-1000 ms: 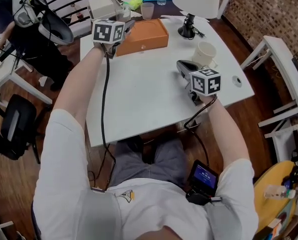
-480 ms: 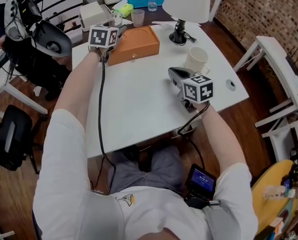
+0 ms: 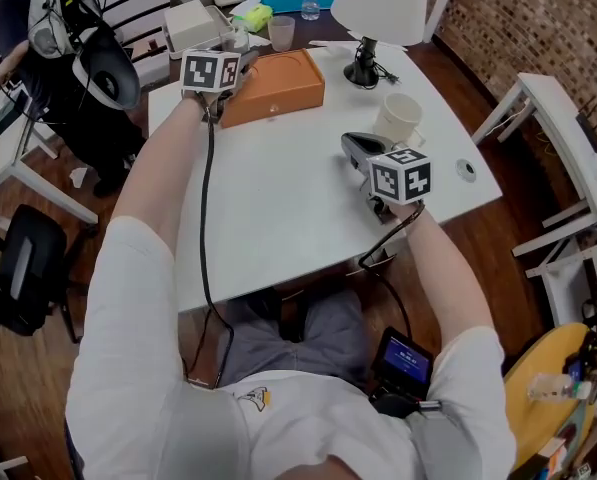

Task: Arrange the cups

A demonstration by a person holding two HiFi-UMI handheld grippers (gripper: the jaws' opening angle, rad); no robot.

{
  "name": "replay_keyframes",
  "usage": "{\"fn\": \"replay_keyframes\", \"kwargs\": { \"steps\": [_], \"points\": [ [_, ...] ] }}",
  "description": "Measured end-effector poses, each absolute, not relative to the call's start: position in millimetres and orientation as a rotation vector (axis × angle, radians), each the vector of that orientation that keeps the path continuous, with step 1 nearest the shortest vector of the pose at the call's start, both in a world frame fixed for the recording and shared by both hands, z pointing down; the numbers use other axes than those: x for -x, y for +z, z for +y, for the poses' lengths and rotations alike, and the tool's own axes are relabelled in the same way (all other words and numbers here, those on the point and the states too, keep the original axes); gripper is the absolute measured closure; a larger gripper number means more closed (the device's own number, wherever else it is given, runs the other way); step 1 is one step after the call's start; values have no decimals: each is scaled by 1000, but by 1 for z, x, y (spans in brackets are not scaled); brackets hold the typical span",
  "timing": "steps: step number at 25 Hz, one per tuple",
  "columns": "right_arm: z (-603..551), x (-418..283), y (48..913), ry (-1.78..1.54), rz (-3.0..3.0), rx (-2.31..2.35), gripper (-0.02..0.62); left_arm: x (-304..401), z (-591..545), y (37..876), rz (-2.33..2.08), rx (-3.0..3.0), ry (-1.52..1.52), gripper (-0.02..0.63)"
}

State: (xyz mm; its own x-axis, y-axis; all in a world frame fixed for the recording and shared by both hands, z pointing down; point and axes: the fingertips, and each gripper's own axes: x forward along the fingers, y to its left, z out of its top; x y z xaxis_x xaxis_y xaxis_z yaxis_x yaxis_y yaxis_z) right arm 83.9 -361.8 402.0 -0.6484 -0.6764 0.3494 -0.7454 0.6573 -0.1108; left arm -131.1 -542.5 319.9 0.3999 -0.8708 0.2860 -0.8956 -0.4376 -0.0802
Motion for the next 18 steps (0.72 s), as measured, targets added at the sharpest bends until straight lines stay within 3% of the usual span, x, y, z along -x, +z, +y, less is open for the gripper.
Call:
{"fn": "replay_keyframes", "kwargs": {
  "steps": [11, 14, 18],
  "points": [
    [-361, -83, 402, 345, -2600, -1146, 595, 135, -539, 332, -1600, -2535, 492, 316],
    [-362, -83, 402, 338, -2596, -1145, 595, 136, -537, 322, -1614, -2570, 427, 239],
    [-362, -82, 401, 336, -2596, -1148, 595, 142, -530, 307, -1617, -2586, 370, 232]
  ]
}}
